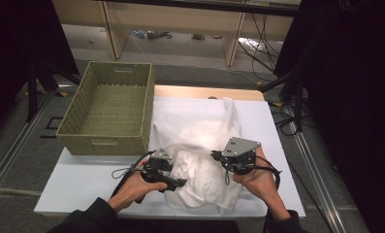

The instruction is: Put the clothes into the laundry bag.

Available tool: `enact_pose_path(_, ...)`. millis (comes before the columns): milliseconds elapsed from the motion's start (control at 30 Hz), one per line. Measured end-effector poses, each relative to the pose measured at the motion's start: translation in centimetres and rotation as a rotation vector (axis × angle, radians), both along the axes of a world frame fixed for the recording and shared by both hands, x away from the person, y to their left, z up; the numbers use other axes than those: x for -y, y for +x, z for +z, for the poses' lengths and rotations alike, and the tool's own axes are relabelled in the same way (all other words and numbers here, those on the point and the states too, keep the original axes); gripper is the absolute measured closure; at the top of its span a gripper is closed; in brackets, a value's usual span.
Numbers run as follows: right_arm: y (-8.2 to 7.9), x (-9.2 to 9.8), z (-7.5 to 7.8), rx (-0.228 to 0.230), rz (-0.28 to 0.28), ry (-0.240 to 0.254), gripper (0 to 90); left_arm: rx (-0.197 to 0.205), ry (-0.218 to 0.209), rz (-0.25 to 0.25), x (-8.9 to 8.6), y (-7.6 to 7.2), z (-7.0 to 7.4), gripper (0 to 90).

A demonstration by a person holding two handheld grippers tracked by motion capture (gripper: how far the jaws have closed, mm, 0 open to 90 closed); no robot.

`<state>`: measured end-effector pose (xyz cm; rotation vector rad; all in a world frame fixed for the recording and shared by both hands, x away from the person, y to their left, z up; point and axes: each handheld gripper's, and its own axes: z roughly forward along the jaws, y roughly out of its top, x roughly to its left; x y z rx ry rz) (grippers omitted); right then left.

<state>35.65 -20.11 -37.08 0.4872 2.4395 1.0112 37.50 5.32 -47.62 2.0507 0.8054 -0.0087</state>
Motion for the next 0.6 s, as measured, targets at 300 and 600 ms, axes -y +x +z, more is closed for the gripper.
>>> enact_pose_path(300,0.0,0.3,0.0,-0.022,0.006,0.033,90.0,0.099,-0.08,-0.046,2.9,0.9,3.5,78.7)
enact_pose_path(600,-0.7,-0.5,0.2,-0.029,0.047,-0.015,90.0,-0.02,-0.135,0.23,3.0,6.3,0.8,78.1)
